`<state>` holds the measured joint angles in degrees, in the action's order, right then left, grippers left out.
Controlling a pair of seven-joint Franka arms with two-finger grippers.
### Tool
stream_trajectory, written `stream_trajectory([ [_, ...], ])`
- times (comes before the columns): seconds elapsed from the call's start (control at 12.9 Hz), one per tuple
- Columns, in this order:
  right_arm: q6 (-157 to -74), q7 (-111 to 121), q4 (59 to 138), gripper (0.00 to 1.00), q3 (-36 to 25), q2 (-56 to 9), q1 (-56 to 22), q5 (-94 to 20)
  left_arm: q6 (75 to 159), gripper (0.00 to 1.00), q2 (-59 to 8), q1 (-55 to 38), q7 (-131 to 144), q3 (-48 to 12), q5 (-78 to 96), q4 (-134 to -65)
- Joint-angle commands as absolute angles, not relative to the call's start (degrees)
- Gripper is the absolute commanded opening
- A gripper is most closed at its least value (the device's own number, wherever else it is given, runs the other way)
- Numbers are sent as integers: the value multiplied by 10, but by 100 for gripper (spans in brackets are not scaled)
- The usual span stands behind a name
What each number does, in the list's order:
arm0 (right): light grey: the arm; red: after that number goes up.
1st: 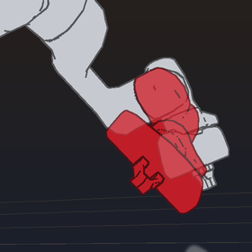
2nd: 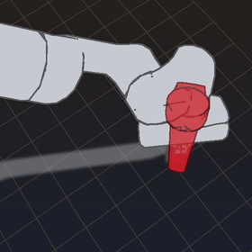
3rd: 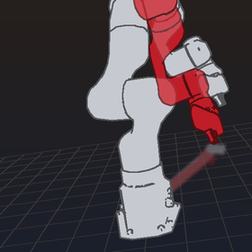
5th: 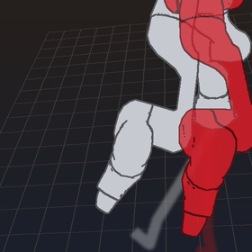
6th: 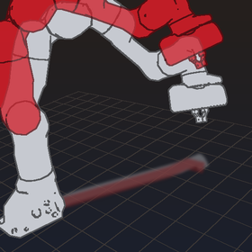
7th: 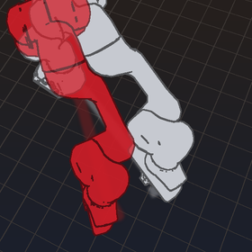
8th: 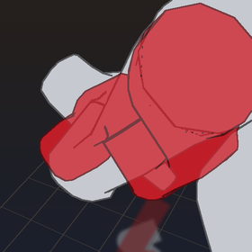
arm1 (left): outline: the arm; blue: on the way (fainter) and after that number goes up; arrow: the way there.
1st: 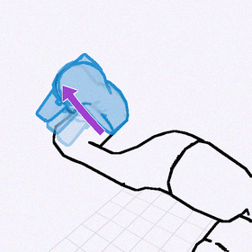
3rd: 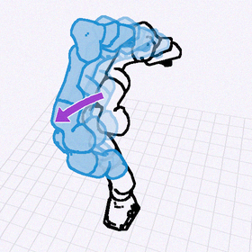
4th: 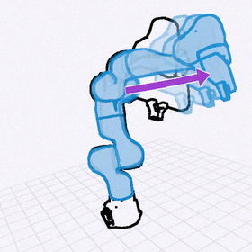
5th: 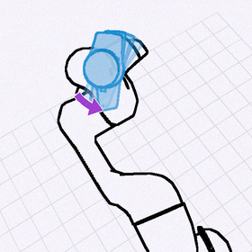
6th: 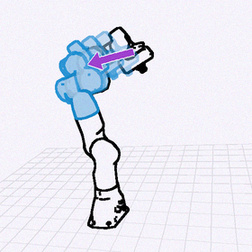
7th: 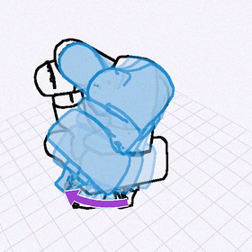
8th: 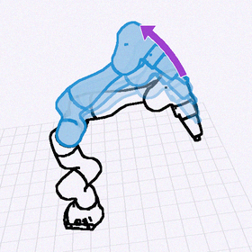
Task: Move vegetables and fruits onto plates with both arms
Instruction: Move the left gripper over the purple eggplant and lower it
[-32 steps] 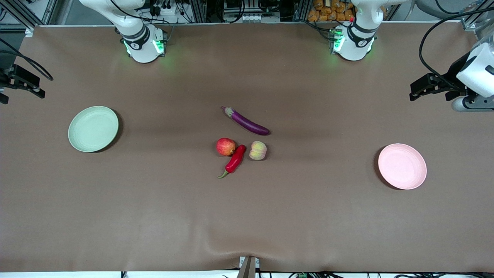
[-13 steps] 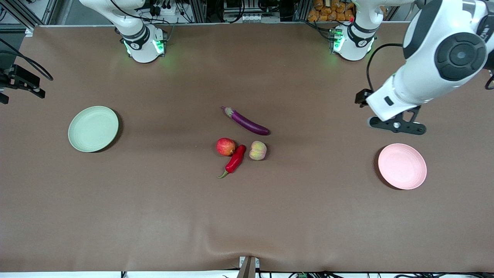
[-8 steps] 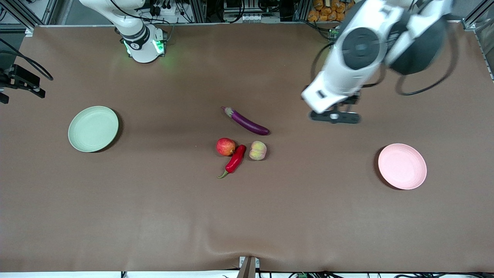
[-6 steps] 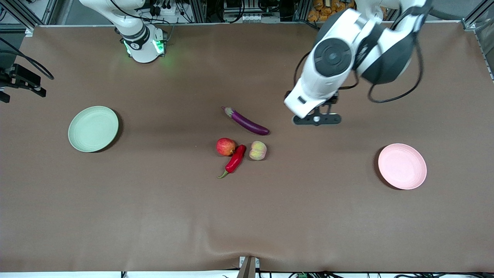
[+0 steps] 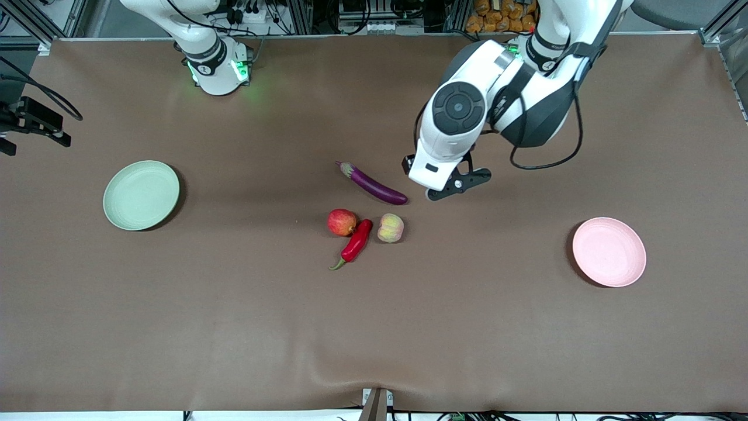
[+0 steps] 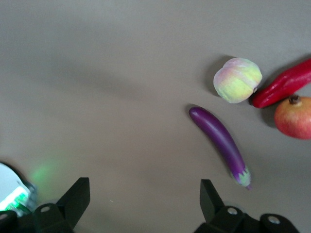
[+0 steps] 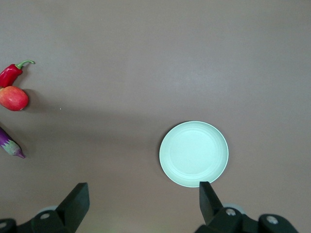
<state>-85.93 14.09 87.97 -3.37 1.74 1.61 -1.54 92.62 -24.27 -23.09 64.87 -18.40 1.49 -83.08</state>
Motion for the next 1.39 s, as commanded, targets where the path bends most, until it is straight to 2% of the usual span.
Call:
stream_trajectory([
  [0.0,-848,134,867,100,-32,13,18,-22,933,100,-266,-228,734,-178,49,-816],
  [0.39,-845,142,865,100,-32,12,16,-22,978,100,-315,-238,881,-176,78,-802],
  [1.08,-826,150,867,100,-32,8,-5,-16,1017,100,-356,-261,882,-178,86,-799],
  [1.31,-825,150,867,100,-32,4,-5,-17,1061,100,-380,-274,884,-178,99,-799],
])
